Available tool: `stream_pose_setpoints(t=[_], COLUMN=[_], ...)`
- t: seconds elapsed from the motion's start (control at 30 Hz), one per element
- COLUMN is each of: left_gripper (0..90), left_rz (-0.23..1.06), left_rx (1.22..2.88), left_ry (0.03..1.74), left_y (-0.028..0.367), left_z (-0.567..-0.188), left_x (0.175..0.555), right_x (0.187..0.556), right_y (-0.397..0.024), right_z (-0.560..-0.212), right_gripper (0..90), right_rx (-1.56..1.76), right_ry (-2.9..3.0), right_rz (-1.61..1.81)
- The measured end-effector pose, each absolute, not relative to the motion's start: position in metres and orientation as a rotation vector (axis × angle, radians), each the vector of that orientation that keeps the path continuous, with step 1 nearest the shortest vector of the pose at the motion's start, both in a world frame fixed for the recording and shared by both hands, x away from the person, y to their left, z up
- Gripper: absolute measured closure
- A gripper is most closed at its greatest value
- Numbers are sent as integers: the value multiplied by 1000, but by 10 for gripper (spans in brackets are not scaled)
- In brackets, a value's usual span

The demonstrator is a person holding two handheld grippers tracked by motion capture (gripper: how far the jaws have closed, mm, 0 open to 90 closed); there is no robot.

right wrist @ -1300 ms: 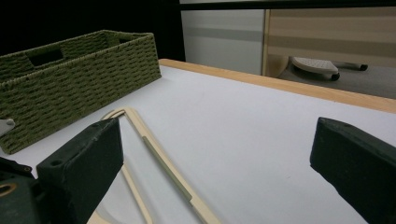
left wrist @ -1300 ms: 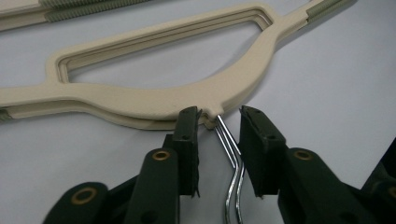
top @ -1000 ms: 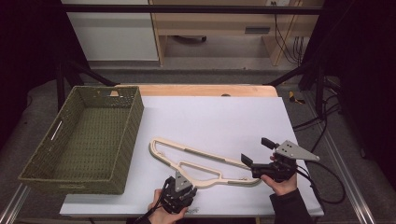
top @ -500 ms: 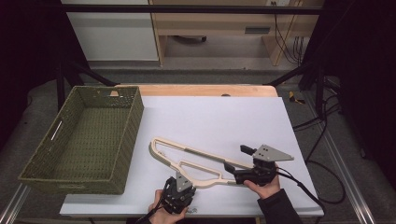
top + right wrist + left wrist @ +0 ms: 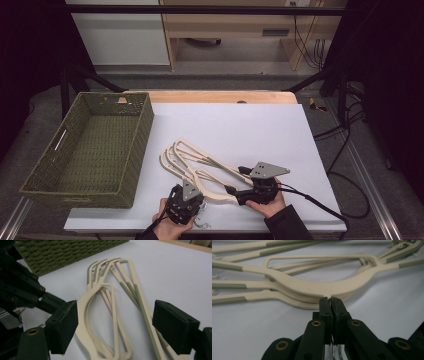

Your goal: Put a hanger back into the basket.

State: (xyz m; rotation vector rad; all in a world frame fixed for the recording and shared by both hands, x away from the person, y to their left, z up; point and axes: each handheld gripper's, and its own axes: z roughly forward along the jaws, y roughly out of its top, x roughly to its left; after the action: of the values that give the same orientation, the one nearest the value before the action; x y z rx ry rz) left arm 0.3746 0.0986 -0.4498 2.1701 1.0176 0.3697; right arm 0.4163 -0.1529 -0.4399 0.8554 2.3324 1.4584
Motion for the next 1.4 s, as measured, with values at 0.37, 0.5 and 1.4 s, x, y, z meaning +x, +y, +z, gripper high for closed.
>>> stream_pose_setpoints(t=[0.37,0.5,1.4], left_gripper=[889,889,748], left_rz=[412,408,443], left_rx=[2203,2215,2126], left_ry=[945,934,799], left_y=[97,97,110], left_z=[-442,-439,-414], left_x=[374,375,373], right_x=[410,409,411], right_y=[-124,-115,-97], right_z=[-448,-452,-459], right_gripper=[336,396,723], right_rx=[765,750,645], right_ry=[2503,2557,2651], right_rz=[1390,1345,1182])
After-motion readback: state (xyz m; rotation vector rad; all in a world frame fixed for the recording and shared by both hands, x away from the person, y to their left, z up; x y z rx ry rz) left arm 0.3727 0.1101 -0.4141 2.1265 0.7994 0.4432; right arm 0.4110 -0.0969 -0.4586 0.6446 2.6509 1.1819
